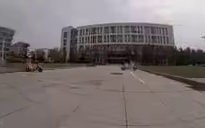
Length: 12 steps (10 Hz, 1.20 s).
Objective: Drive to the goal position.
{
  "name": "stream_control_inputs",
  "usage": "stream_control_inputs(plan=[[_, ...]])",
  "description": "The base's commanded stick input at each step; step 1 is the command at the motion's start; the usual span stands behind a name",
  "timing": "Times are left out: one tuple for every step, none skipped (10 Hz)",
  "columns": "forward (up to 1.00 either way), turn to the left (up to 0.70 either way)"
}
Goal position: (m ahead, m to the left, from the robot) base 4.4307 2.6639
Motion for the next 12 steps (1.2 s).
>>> stream_control_inputs(plan=[[1.0, 0.0], [1.0, 0.0], [1.0, 0.0], [1.0, 0.0], [1.0, 0.0], [1.0, 0.0], [1.0, 0.0], [1.0, 0.0], [1.0, 0.0], [1.0, 0.0], [1.0, 0.0], [1.0, 0.0]])
